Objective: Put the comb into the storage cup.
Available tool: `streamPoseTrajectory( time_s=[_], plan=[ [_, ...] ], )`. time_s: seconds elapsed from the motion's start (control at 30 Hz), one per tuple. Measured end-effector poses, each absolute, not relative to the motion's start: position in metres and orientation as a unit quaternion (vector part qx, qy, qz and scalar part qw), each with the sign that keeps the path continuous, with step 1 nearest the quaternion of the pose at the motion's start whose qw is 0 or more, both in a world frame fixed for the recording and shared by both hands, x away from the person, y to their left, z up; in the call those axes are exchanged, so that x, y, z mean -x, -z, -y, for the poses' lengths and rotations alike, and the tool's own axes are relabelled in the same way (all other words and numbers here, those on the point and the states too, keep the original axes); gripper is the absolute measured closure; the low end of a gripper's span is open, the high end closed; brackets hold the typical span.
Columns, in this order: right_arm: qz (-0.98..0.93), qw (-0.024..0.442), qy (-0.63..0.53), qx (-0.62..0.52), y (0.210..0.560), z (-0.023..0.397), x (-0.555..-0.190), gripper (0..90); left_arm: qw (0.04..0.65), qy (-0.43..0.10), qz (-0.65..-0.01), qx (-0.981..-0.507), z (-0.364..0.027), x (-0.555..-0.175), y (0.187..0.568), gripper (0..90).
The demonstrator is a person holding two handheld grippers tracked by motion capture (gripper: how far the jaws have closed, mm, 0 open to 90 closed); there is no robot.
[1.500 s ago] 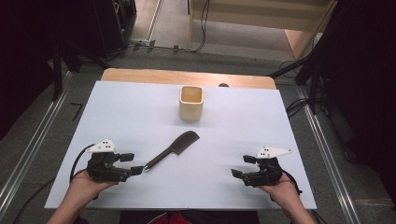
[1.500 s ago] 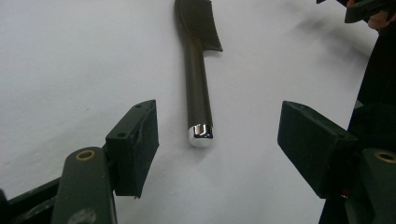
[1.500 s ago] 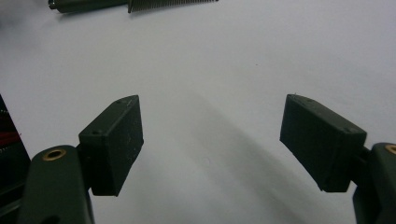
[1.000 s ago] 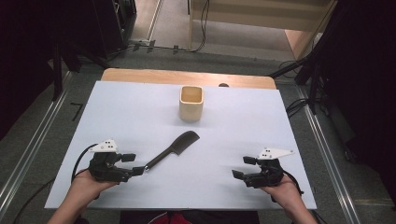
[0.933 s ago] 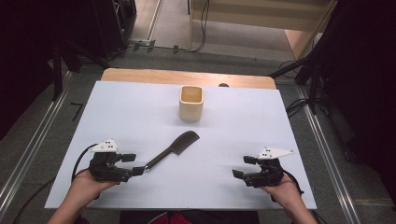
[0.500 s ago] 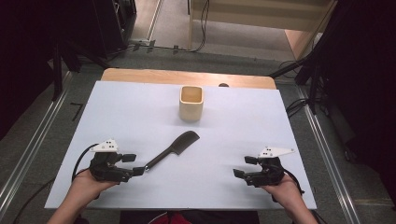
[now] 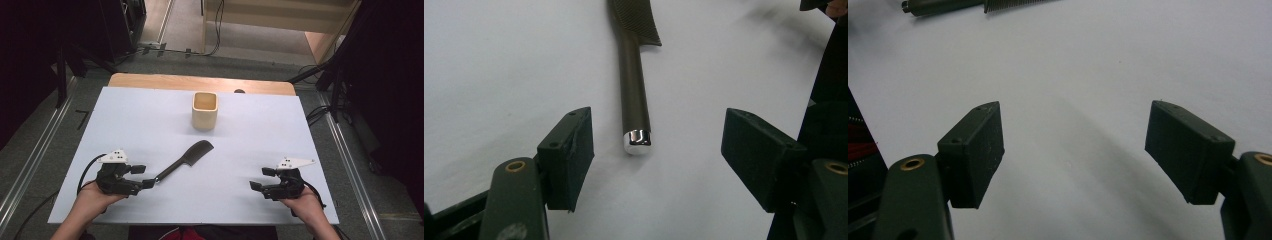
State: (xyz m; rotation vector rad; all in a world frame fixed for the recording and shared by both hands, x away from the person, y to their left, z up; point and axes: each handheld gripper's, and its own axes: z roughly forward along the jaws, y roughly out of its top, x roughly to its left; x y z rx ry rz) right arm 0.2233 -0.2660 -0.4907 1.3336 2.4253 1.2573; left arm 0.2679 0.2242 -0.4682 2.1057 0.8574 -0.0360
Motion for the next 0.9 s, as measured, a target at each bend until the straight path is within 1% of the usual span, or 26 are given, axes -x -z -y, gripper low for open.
streamPoseTrajectory(
  time_s=[0.47,0.7,0.73,0.9],
  plan=[
    [-0.798,0.052,-0.410,-0.438,0.491,0.266,-0.224,21.7,0.418,-0.008,-0.335,-0.844,-0.211,-0.270,0.466,30.1],
    [-0.798,0.054,-0.410,-0.439,0.491,0.266,-0.224,21.7,0.425,-0.023,-0.334,-0.841,-0.200,-0.274,0.464,27.1],
    [-0.798,0.054,-0.409,-0.439,0.491,0.266,-0.224,21.7,0.427,-0.024,-0.335,-0.839,-0.199,-0.275,0.463,25.6],
    [-0.798,0.054,-0.408,-0.439,0.492,0.266,-0.225,21.7,0.432,-0.036,-0.336,-0.836,-0.194,-0.279,0.461,25.1]
  ],
)
